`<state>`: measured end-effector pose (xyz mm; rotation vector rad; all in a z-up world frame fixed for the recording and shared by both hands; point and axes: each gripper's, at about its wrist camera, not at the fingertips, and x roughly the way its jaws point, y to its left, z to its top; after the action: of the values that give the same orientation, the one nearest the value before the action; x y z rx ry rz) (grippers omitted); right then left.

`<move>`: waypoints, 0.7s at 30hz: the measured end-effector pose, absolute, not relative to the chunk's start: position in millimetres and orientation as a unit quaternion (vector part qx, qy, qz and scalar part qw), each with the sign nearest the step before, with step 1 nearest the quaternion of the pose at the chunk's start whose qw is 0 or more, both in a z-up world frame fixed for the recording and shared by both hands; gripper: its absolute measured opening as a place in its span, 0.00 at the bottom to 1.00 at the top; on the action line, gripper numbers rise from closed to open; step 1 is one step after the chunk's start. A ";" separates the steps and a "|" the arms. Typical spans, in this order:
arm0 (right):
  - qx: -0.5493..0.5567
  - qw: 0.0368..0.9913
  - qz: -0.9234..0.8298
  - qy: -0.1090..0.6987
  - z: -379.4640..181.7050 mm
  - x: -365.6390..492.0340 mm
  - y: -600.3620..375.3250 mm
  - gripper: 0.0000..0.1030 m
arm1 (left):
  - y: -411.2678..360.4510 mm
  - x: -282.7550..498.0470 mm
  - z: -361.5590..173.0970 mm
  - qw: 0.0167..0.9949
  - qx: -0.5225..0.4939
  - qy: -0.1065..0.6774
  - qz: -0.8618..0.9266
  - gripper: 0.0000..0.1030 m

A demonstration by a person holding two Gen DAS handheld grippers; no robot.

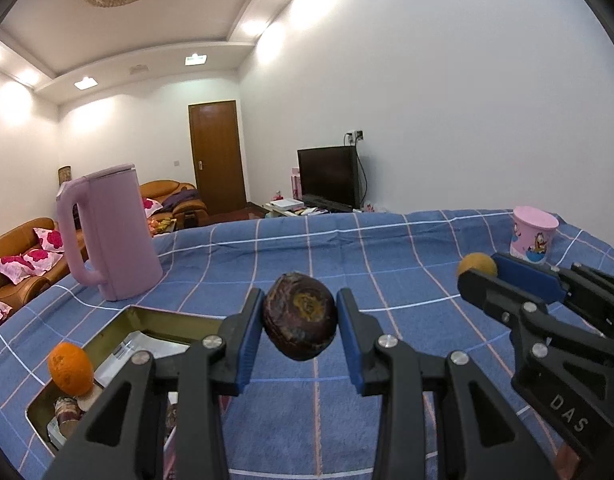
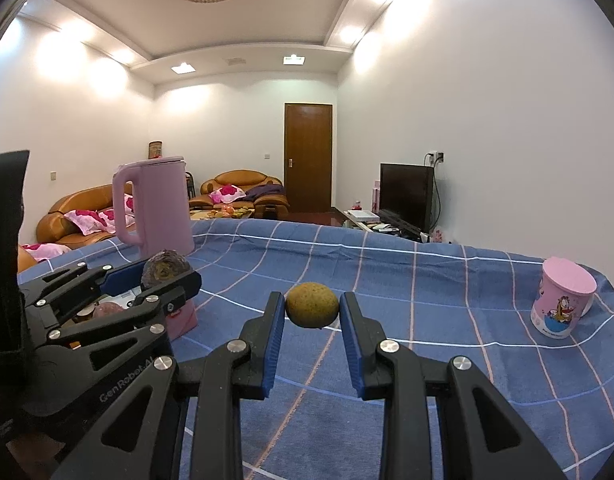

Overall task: Organize fruits
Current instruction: 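Lift the purple fruit and yellow fruit off the table with both tools, then carry the purple fruit and yellow fruit with both tools over the tin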

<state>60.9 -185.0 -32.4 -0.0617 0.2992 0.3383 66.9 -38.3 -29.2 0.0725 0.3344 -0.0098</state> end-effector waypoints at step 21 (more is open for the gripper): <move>-0.007 0.949 0.244 0.199 -18.1 89.6 -136.4 0.29 | 20.8 71.5 -13.8 0.978 0.035 0.202 0.032 0.37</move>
<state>89.6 -136.4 -18.1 -0.0147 0.4049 0.4967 71.5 20.8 -13.8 0.0702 0.4071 0.0638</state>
